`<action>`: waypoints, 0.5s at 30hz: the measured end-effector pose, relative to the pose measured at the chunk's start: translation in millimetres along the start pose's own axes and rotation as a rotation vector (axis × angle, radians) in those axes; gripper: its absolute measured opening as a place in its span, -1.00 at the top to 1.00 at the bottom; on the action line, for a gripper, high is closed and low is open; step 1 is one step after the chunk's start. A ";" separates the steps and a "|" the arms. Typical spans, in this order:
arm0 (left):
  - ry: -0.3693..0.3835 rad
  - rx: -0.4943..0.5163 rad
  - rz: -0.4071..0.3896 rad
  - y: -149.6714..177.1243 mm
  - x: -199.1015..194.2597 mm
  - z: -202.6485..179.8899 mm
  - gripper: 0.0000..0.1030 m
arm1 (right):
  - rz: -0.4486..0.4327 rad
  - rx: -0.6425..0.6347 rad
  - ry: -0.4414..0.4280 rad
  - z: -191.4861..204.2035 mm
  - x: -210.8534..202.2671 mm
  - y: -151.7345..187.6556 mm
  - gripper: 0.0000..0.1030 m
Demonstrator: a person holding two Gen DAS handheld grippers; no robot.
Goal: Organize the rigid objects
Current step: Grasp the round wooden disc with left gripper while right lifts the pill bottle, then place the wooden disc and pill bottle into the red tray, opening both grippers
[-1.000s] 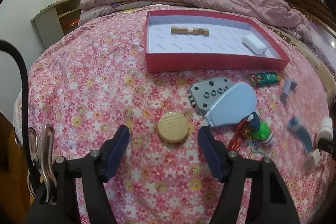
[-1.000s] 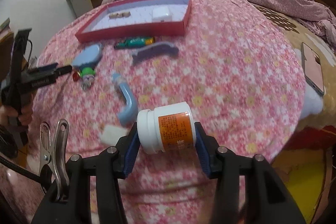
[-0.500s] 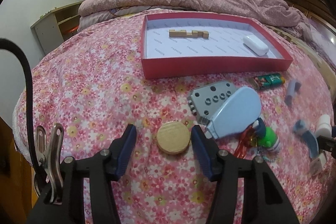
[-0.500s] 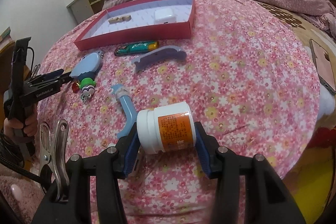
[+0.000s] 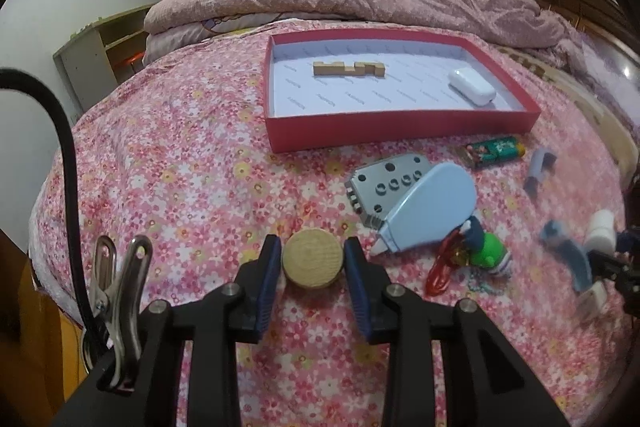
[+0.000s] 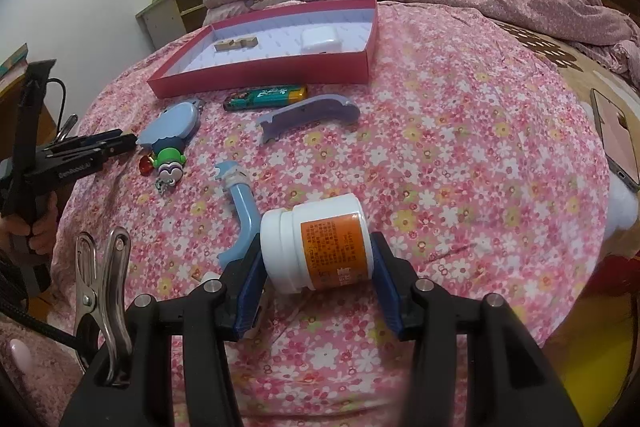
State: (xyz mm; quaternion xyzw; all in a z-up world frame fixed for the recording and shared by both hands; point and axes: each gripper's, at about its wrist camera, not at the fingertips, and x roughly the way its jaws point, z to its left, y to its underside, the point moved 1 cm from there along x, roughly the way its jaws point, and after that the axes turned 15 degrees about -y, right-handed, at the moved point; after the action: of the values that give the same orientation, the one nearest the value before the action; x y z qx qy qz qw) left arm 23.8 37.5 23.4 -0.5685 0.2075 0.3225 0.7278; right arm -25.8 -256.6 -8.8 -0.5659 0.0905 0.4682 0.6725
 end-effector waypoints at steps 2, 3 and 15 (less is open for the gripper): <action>0.001 -0.002 -0.004 -1.4 -3.4 1.1 0.34 | -0.002 0.004 -0.001 0.1 -1.0 1.0 0.02; 0.006 -0.005 -0.008 -2.5 -5.6 1.6 0.35 | -0.003 0.010 -0.004 -0.2 -1.5 0.8 0.02; 0.063 -0.027 -0.030 -19.4 -20.9 2.2 0.36 | -0.030 0.030 -0.028 -2.1 -9.5 -18.0 0.03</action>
State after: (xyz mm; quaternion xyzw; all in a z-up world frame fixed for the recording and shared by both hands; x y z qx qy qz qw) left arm 22.6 31.9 51.4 -0.5912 0.2176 0.2963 0.7178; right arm -17.0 -262.0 8.9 -0.5504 0.0798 0.4644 0.6892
